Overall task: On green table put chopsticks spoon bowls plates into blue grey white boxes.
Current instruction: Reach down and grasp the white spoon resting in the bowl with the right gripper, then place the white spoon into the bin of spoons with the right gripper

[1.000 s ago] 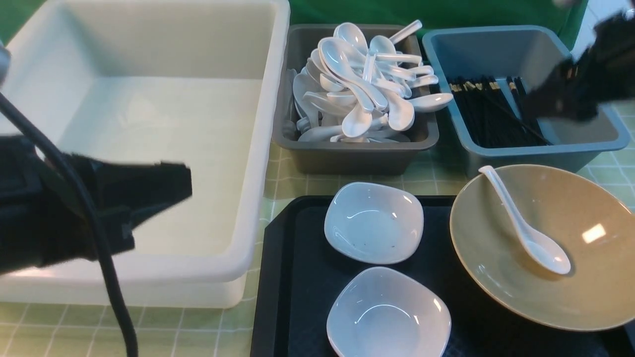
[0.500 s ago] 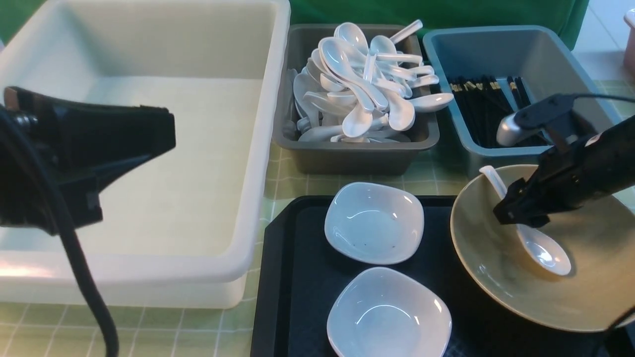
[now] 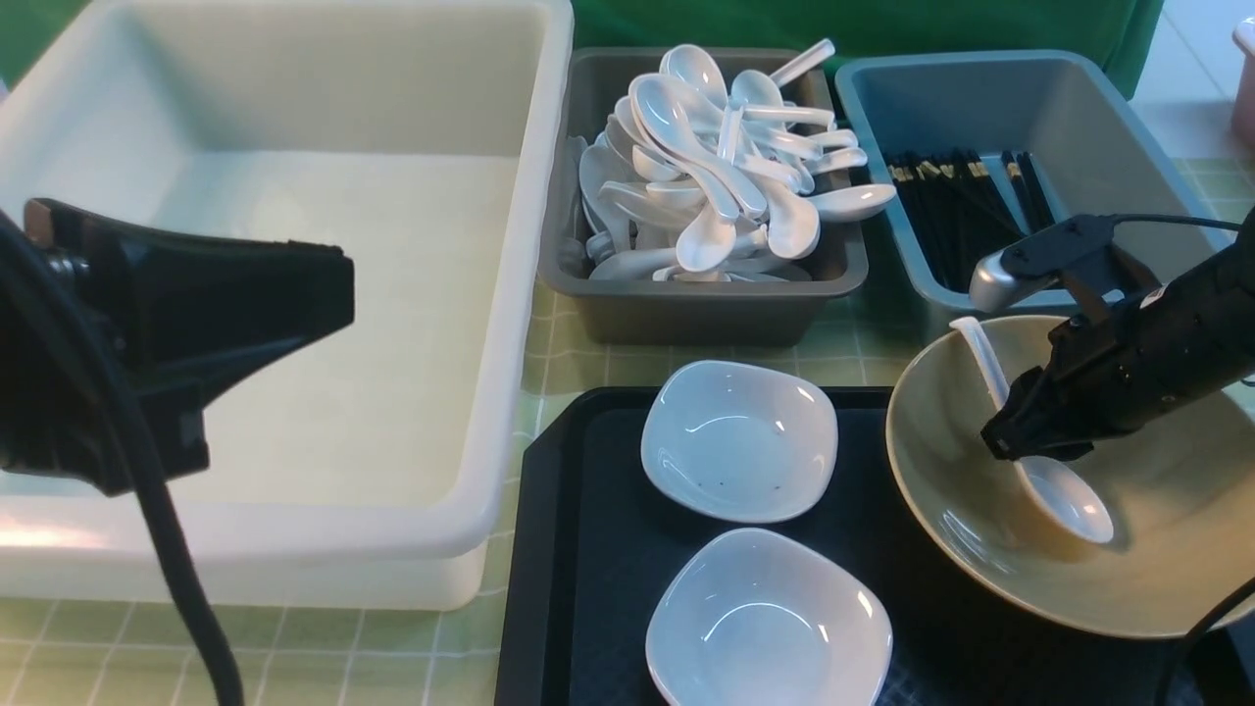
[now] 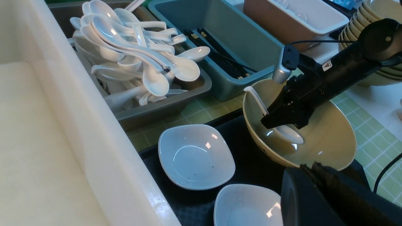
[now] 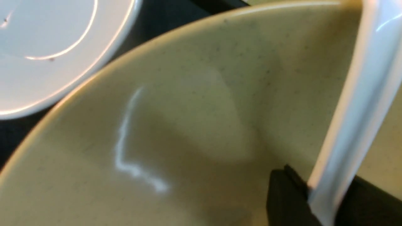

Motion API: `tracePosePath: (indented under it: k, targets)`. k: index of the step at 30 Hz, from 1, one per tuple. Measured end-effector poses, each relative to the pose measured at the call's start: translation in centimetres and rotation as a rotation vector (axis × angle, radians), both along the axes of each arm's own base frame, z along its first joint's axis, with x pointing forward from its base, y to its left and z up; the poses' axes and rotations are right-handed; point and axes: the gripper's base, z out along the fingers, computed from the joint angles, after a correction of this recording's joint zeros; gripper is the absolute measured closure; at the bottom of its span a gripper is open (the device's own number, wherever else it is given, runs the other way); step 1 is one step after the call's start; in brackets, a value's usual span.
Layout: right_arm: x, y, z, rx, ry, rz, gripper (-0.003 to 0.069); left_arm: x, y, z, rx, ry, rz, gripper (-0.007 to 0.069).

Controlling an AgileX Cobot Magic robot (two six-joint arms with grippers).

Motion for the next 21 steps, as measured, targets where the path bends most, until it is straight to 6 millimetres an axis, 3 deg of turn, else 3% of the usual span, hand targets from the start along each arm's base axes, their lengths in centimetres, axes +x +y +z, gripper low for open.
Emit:
tracePosePath:
  k: [5, 8, 14, 18, 21]
  targets:
    - [0.0, 0.1, 1.0, 0.01, -0.001, 0.014, 0.047, 0.0, 0.0, 0.0, 0.0, 0.0, 0.0, 0.0627]
    - [0.1, 0.8, 3.0, 0.023, -0.036, 0.042, 0.047, 0.0, 0.0, 0.0, -0.001, -0.002, 0.001, 0.0627]
    - [1.1, 4.6, 7.7, 0.092, -0.137, 0.132, 0.047, 0.1, 0.0, 0.1, -0.008, -0.015, 0.01, 0.0627]
    - [3.9, 7.6, 11.8, 0.176, -0.256, 0.164, 0.047, 0.1, 0.0, 0.2, -0.009, -0.017, 0.012, 0.0627]
    - [7.6, 9.3, 14.1, 0.264, -0.343, 0.155, 0.047, 0.1, 0.0, 0.2, -0.009, -0.017, 0.012, 0.0627]
